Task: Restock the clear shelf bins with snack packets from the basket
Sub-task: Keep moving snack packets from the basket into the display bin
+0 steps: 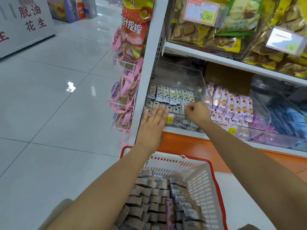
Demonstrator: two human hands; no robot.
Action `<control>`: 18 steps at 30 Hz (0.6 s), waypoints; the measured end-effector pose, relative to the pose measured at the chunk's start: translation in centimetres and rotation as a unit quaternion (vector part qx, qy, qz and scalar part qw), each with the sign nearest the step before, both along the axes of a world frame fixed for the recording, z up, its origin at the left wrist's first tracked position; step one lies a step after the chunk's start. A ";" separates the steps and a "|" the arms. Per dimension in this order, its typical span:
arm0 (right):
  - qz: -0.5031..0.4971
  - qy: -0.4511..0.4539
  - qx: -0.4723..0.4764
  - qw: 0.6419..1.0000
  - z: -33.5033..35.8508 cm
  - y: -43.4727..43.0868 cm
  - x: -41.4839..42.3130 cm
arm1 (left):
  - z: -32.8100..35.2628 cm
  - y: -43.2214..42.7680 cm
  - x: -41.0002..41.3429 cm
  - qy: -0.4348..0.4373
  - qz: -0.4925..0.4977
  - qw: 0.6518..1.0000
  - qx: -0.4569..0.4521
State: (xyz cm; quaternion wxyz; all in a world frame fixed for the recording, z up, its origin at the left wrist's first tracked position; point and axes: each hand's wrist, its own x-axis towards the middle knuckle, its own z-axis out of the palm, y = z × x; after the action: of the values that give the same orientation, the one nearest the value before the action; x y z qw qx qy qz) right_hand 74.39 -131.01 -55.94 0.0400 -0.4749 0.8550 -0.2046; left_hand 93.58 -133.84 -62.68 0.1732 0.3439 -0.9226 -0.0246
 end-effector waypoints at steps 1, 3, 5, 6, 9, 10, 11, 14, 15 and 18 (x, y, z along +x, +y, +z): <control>0.019 -0.009 -0.036 0.999 0.0 0.5 0.6 | 0.0 0.2 0.3 0.006 -0.004 1.000 0.002; 0.061 -0.041 -0.107 0.991 -0.2 1.6 2.1 | -0.1 0.7 1.2 0.023 -0.011 1.000 0.001; 0.114 -0.065 -0.160 0.978 -0.5 2.8 4.0 | -0.8 1.2 2.3 0.037 -0.012 0.999 -0.001; 0.141 -0.071 -0.175 0.972 -0.9 3.4 5.0 | -1.3 1.5 2.8 0.039 -0.008 0.999 -0.001; 0.190 -0.098 -0.173 0.961 -3.0 5.2 7.6 | -3.6 2.1 4.8 0.037 0.022 0.999 0.022; 0.194 -0.112 -0.159 0.962 -4.2 5.6 8.3 | -4.5 2.4 5.5 0.030 0.033 0.998 0.039; 0.194 -0.124 -0.139 0.963 -5.5 6.1 8.8 | -5.5 2.6 6.2 0.017 0.043 0.997 0.056; 0.186 -0.145 -0.076 0.969 -10.2 7.4 10.0 | -8.3 3.4 8.4 -0.050 0.077 0.989 0.120; 0.183 -0.153 -0.048 0.970 -11.7 7.7 10.3 | -9.1 3.6 9.0 -0.081 0.090 0.983 0.139; 0.179 -0.170 0.043 0.968 -16.5 8.5 10.9 | -11.9 4.1 10.2 -0.153 0.116 0.961 0.196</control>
State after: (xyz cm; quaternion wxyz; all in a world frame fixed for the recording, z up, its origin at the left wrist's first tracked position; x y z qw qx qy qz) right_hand 85.25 -122.50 -72.42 0.2413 -0.5759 0.7448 -0.2354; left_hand 103.82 -129.73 -74.55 -0.0395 0.4756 -0.8688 -0.1320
